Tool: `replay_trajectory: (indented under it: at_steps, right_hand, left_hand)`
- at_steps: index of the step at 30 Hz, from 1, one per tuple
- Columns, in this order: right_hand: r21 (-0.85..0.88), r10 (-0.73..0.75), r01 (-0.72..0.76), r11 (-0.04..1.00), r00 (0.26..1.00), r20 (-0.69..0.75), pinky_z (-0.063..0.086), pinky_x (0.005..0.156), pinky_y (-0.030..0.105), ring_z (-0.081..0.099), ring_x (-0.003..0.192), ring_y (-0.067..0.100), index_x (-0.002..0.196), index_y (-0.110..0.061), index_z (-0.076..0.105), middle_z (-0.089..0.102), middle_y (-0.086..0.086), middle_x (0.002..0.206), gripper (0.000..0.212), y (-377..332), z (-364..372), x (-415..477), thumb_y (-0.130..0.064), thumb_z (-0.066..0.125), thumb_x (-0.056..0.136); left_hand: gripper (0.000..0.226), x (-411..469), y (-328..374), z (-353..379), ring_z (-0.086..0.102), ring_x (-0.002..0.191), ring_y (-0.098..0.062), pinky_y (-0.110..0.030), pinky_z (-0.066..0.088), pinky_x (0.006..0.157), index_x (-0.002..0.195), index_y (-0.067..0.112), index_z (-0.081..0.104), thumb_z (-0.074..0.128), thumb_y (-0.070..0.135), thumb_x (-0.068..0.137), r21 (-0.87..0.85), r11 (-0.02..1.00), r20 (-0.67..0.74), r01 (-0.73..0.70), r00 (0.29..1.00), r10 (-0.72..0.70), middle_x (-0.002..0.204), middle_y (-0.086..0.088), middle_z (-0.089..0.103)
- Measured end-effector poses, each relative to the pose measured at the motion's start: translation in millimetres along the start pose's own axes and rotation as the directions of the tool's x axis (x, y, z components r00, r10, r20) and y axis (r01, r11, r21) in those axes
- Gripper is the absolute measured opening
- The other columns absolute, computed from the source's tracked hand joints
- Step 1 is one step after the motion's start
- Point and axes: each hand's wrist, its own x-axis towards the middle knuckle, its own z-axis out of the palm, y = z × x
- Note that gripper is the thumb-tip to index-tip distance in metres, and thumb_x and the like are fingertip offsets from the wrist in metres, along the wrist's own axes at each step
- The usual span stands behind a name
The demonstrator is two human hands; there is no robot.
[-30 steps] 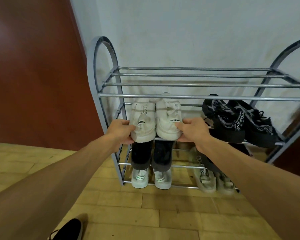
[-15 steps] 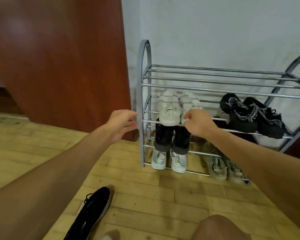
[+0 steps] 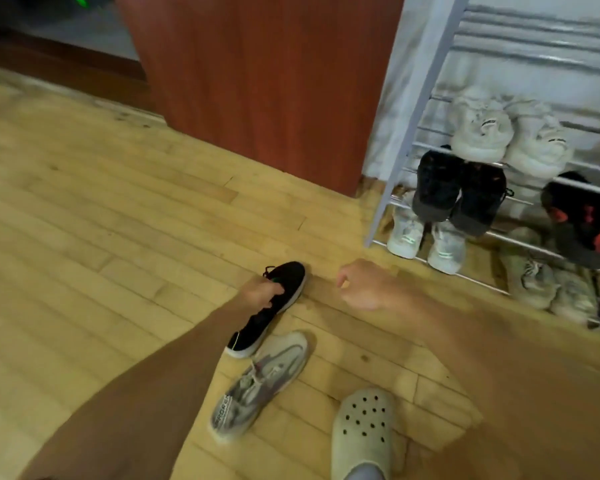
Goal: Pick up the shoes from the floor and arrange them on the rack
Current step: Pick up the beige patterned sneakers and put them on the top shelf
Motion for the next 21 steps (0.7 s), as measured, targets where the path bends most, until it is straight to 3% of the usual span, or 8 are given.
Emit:
replay_trajectory:
  at_steps: [3,6,8,12,17,21]
  right_hand:
    - [0.079,0.012,-0.017,0.997,0.998,0.06,0.047,0.093,0.032,0.055,0.117,0.026,0.118,-0.013,0.062,0.056,0.009,0.131,0.029,4.8,38.8,6.2,-0.017,0.048,0.093]
    - [0.151,0.024,-0.041,0.988,0.993,0.118,0.045,0.089,0.028,0.054,0.119,0.022,0.125,-0.018,0.058,0.055,0.005,0.134,0.033,16.7,65.4,4.6,-0.017,0.05,0.093]
    - [0.149,0.036,-0.057,0.987,0.99,0.139,0.046,0.089,0.029,0.055,0.116,0.022,0.128,-0.018,0.056,0.055,0.006,0.133,0.035,26.9,76.5,4.0,-0.02,0.053,0.093]
    - [0.18,0.085,-0.106,0.978,0.989,0.118,0.042,0.081,0.026,0.056,0.112,0.02,0.127,-0.022,0.057,0.055,0.004,0.134,0.037,40.6,83.8,6.7,-0.019,0.055,0.09]
    - [0.153,0.046,-0.07,0.986,0.987,0.152,0.047,0.096,0.034,0.054,0.12,0.022,0.13,-0.022,0.054,0.051,0.005,0.14,0.038,37.7,88.5,1.3,-0.022,0.053,0.092]
    - [0.106,0.042,-0.062,0.992,0.982,0.182,0.045,0.099,0.035,0.053,0.121,0.023,0.13,-0.024,0.054,0.054,0.005,0.137,0.038,39.4,92.1,-8.9,-0.024,0.052,0.092]
  left_hand:
    - [0.047,11.3,-76.9,-1.3,0.053,0.111,-0.031,-0.041,0.044,0.095,0.129,-0.003,0.048,0.057,0.019,0.088,0.263,0.953,-0.014,0.151,0.988,-0.153,0.123,-0.019,0.051]
    - [0.065,6.9,-138.1,2.4,0.042,0.128,-0.035,-0.039,0.04,0.099,0.143,0.0,0.031,0.056,0.028,0.09,0.442,0.869,-0.022,0.222,0.971,-0.237,0.143,-0.02,0.036]
    - [0.066,0.2,-166.4,7.4,0.036,0.132,-0.036,-0.04,0.037,0.102,0.143,0.001,0.028,0.051,0.037,0.093,0.516,0.805,-0.078,0.291,0.953,-0.294,0.146,-0.019,0.029]
    - [0.056,-4.2,-187.4,18.2,0.038,0.128,-0.038,-0.042,0.039,0.103,0.14,0.006,0.032,0.046,0.034,0.094,0.538,0.779,-0.041,0.321,0.933,-0.357,0.143,-0.019,0.029]
    - [0.057,-5.7,-184.1,25.7,0.049,0.106,-0.026,-0.036,0.043,0.081,0.136,0.005,0.032,0.055,0.03,0.091,0.42,0.842,-0.063,0.339,0.936,-0.346,0.128,-0.014,0.049]
    - [0.045,-8.9,-186.8,33.9,0.051,0.095,-0.023,-0.034,0.045,0.077,0.13,0.002,0.046,0.051,0.027,0.092,0.415,0.854,-0.019,0.314,0.942,-0.336,0.113,-0.011,0.054]
